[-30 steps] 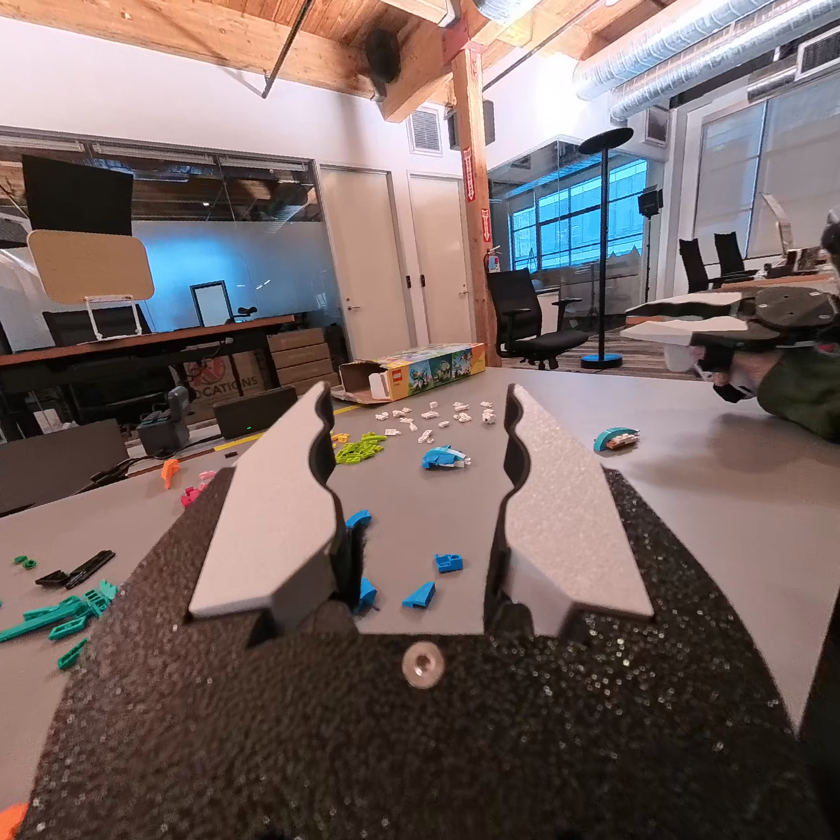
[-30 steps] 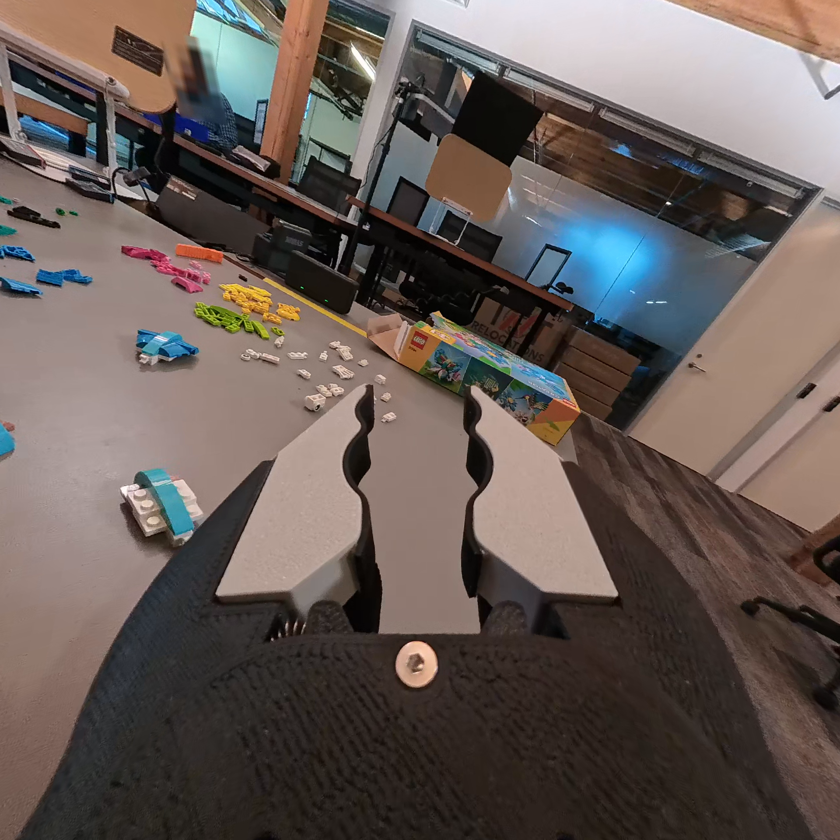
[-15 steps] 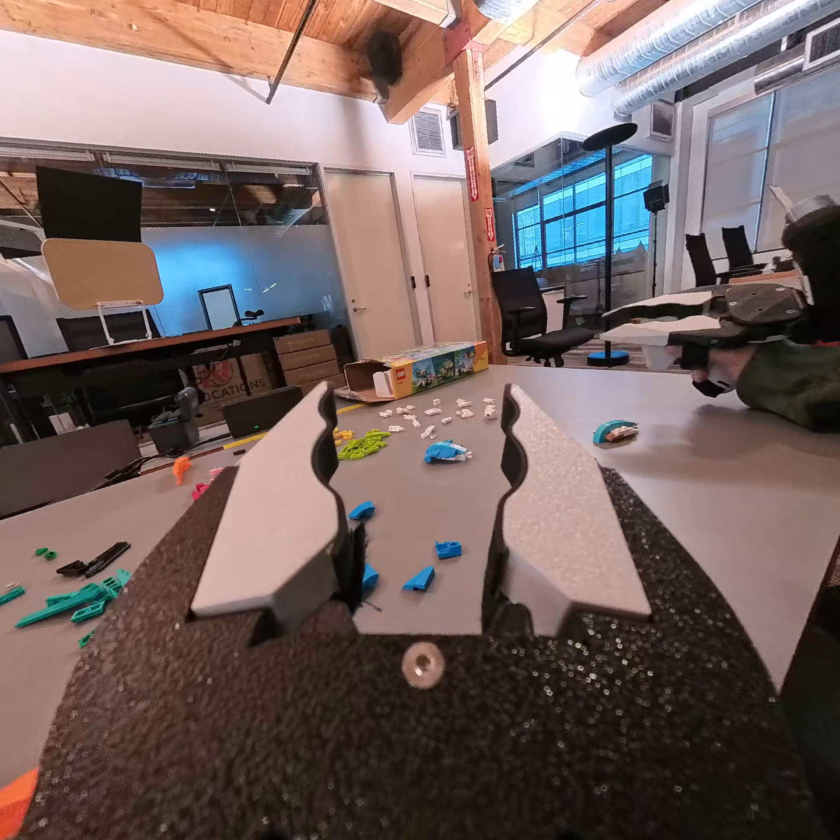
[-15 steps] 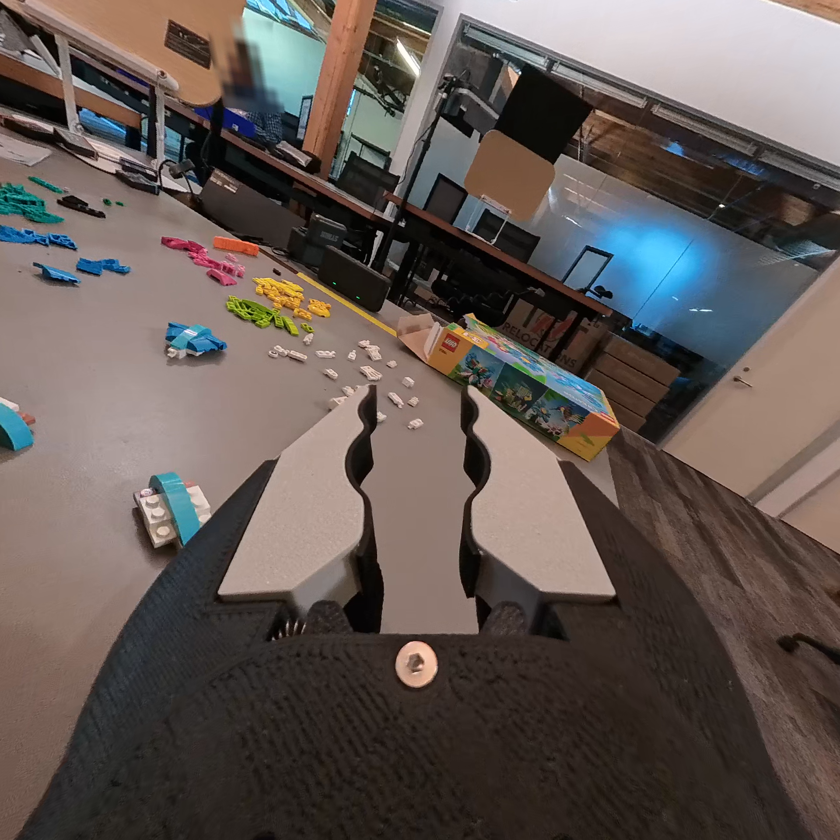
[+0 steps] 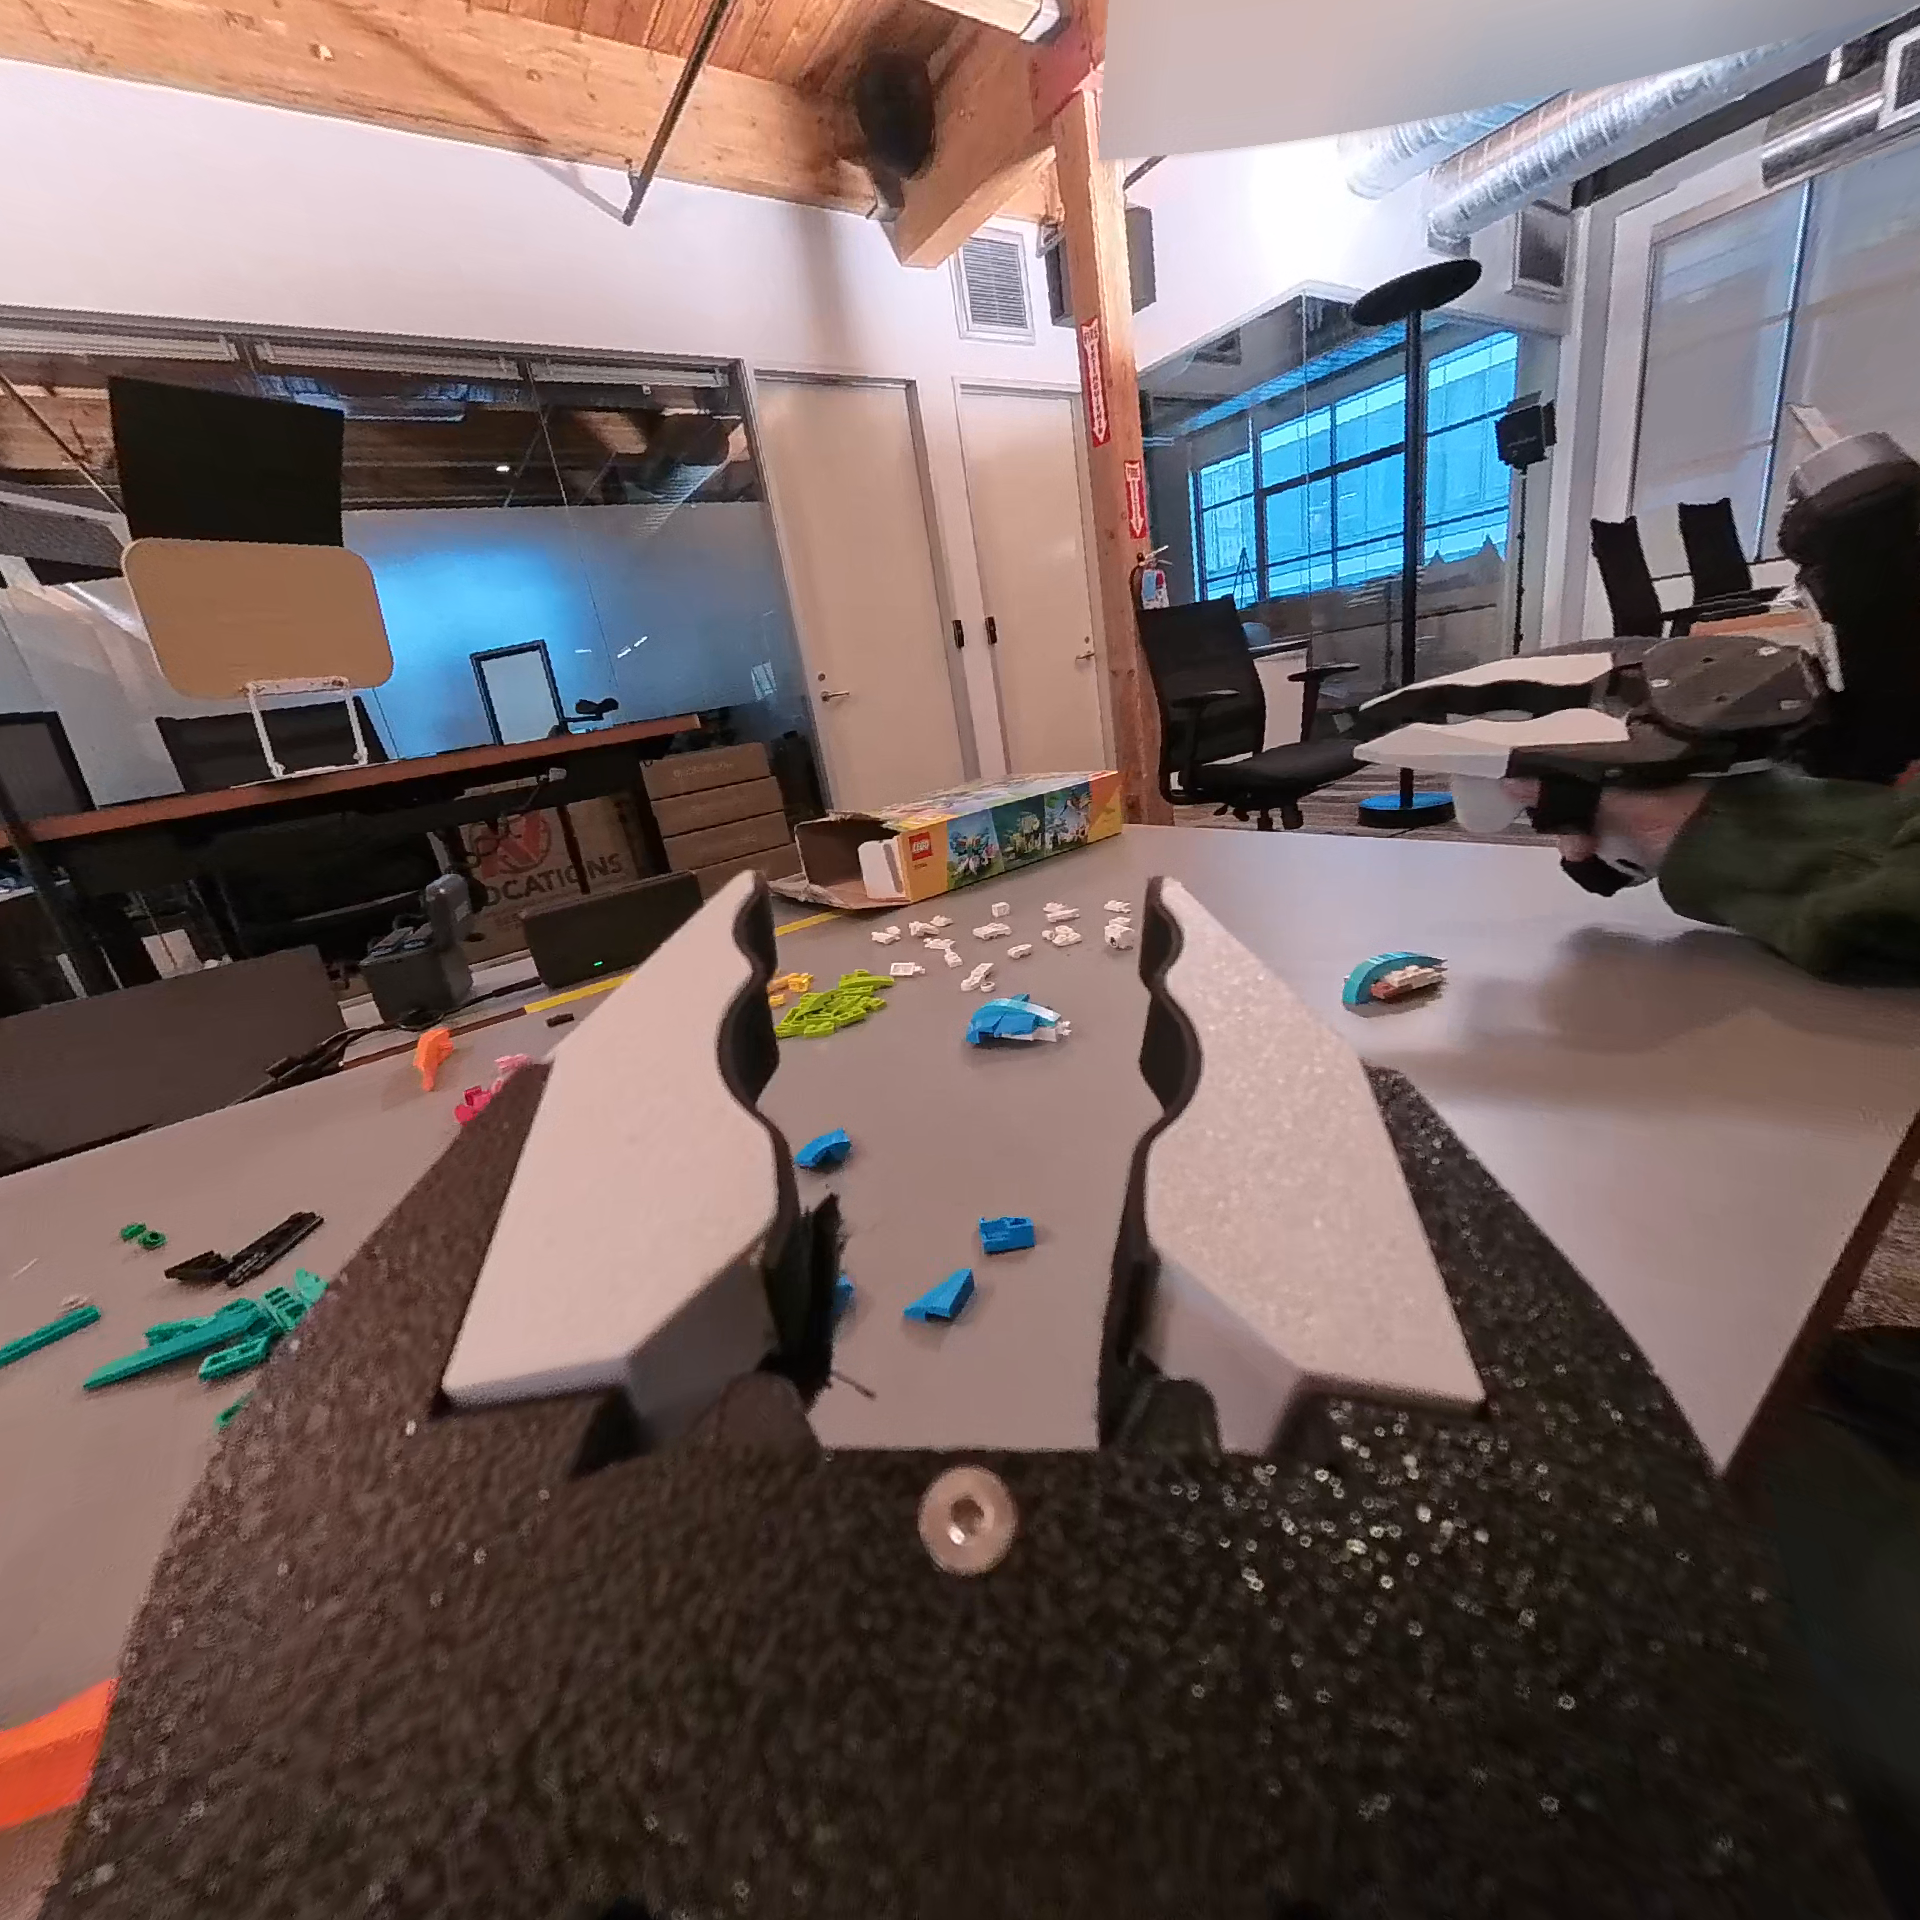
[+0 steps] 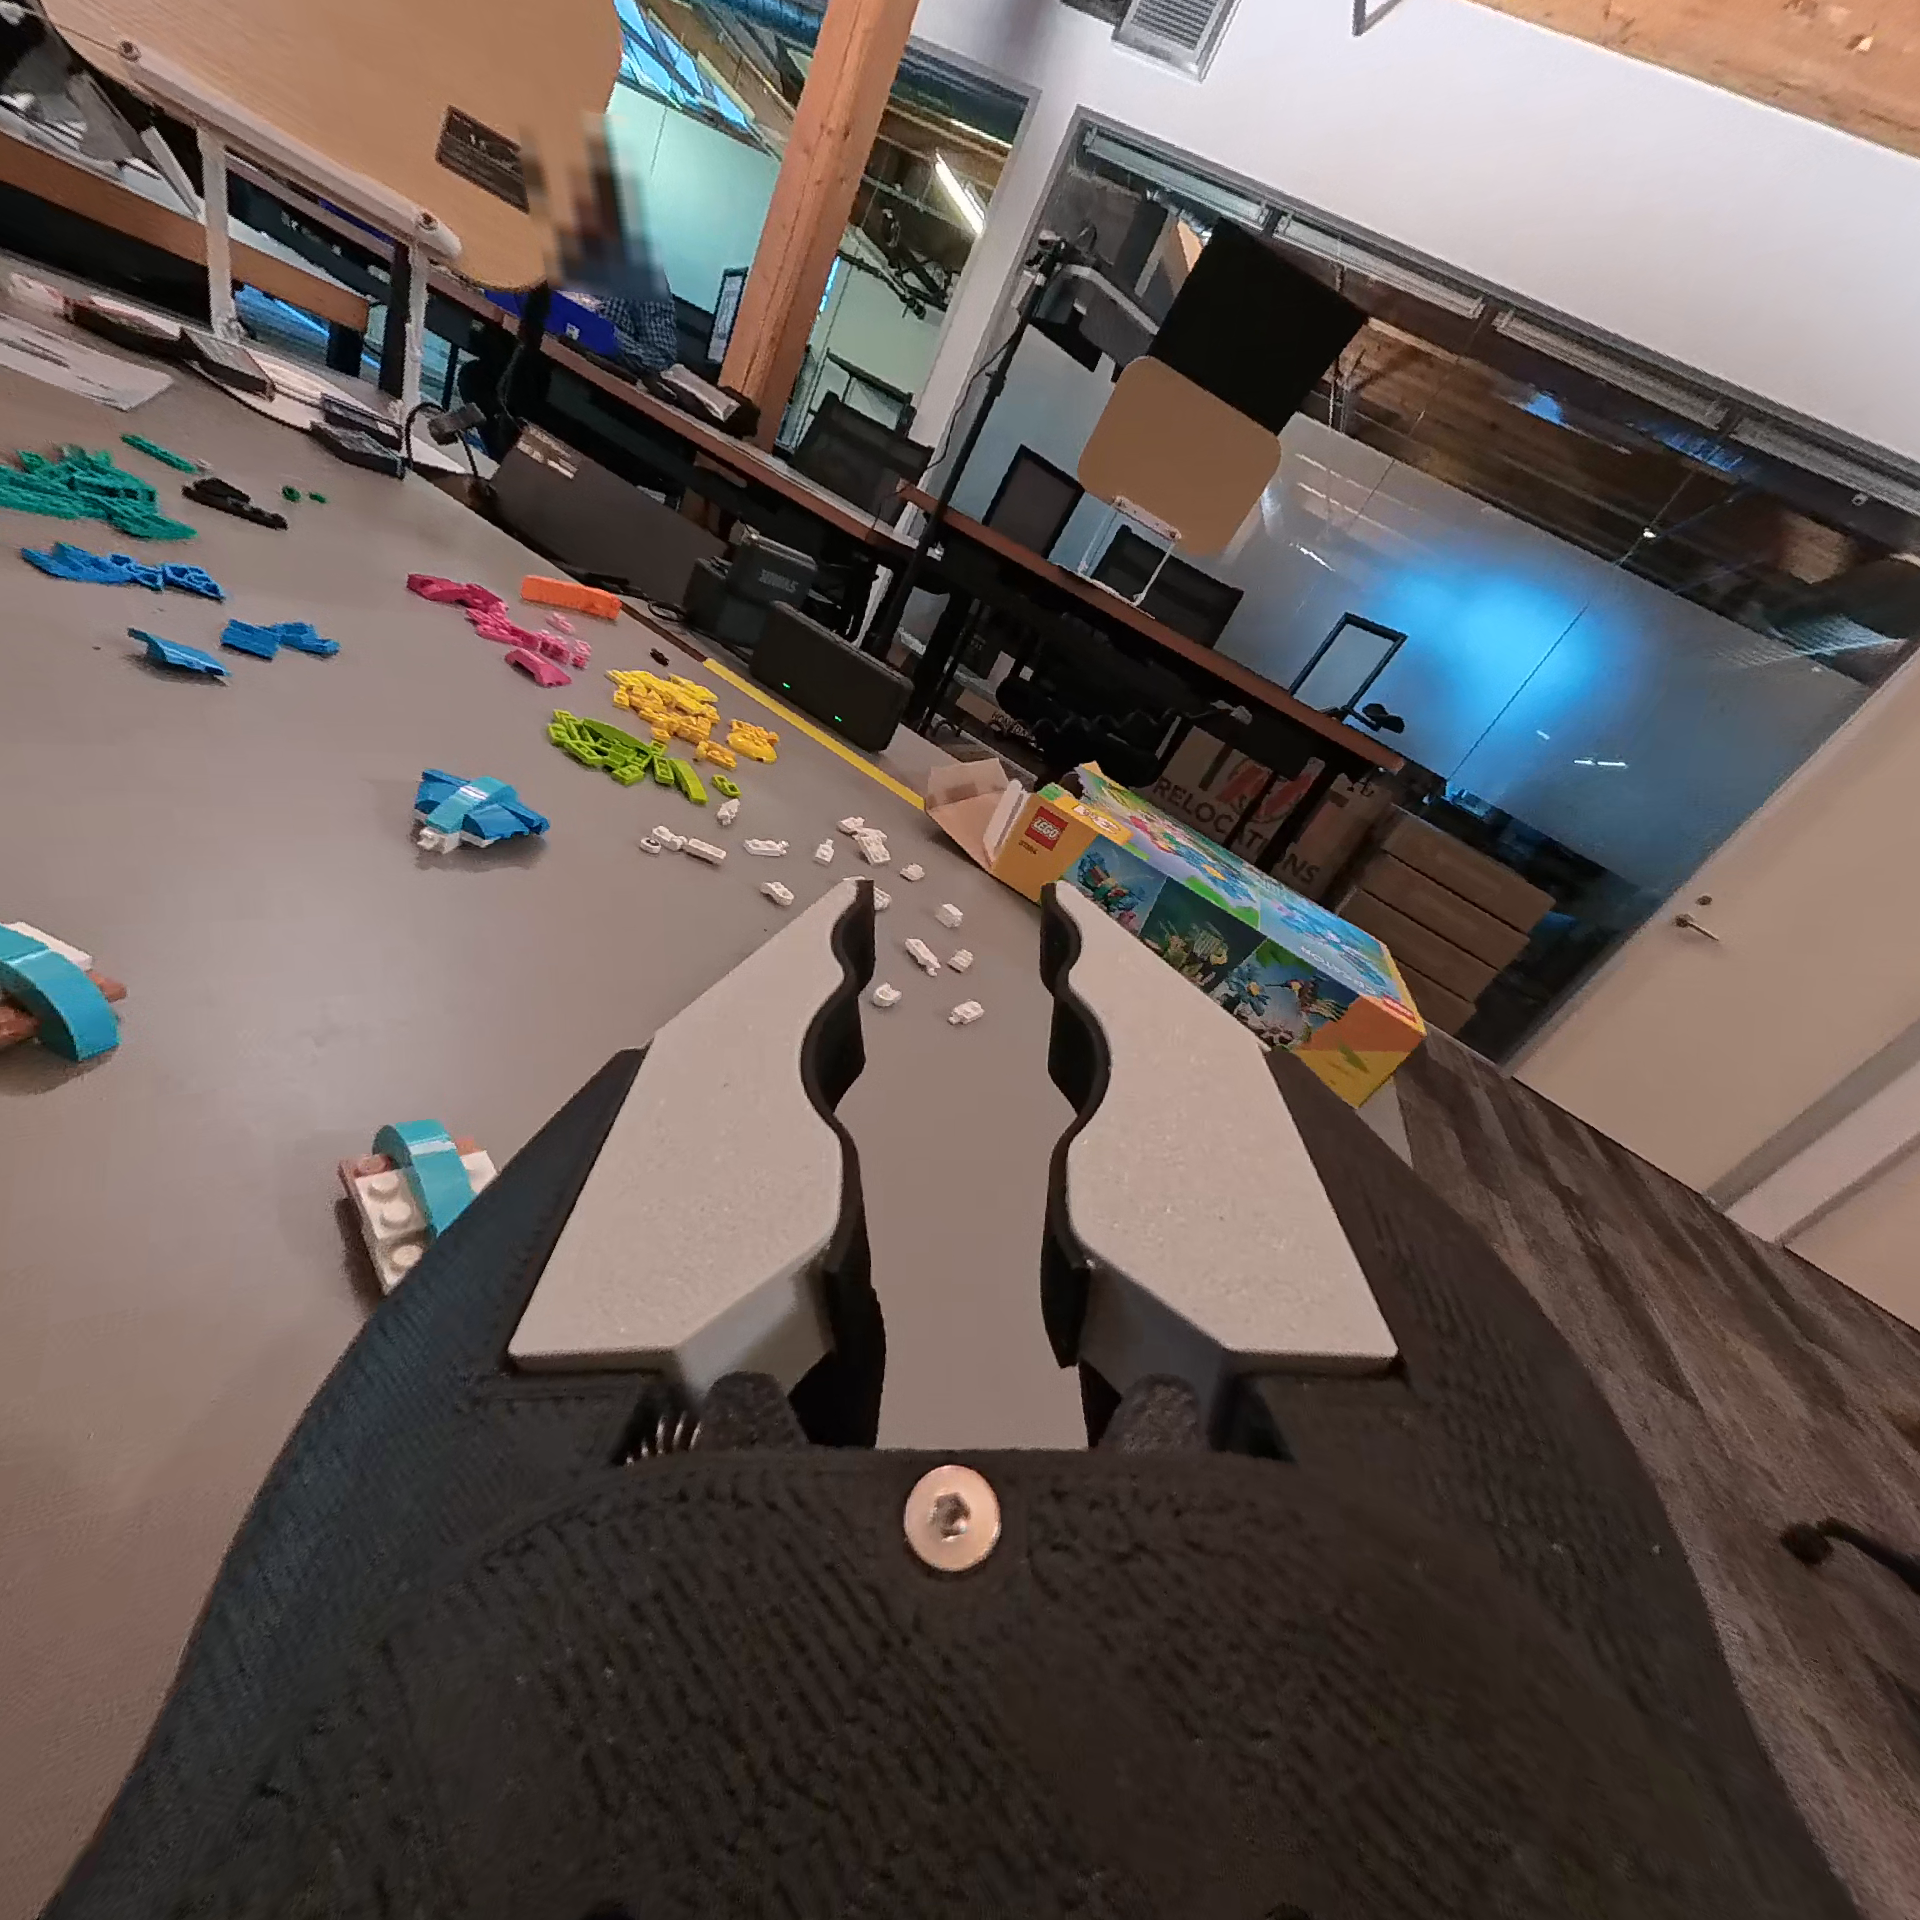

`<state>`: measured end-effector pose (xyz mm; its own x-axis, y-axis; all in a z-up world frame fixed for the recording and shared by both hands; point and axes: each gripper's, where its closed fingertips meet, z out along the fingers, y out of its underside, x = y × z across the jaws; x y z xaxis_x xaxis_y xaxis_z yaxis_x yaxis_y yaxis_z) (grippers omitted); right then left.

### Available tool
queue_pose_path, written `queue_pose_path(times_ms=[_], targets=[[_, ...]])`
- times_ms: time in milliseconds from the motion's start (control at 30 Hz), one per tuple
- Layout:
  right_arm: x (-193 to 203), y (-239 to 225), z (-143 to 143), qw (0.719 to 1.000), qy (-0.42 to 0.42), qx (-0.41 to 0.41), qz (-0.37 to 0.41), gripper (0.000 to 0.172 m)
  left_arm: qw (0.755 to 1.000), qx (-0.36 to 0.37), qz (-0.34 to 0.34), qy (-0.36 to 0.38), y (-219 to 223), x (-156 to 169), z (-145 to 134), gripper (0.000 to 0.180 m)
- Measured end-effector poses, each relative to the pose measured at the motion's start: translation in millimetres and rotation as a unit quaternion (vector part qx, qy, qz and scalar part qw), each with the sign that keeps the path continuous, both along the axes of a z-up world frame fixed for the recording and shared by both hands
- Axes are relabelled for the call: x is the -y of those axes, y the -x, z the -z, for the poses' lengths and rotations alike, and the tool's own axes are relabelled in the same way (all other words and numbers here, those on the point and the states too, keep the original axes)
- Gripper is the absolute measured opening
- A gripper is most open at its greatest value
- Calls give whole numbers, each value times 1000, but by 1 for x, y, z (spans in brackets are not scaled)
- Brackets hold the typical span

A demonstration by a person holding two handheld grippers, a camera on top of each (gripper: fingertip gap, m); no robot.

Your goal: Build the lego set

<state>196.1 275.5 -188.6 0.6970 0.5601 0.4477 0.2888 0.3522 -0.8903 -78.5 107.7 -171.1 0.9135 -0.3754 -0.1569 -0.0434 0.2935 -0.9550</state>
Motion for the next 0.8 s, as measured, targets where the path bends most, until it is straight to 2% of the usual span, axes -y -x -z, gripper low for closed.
queue_pose_path(times_ms=[233,467,800], targets=[[-10,1,6,1000,12,0,10,31,1000,-4,-6,0,1,5,1,67],[-17,-8,1,999,25,-41,22,31,1000,1,-9,-1,3,7,1,59],[-18,-6,2,998,30,-45,25,31,1000,0,-12,-3,4,8,2,65]])
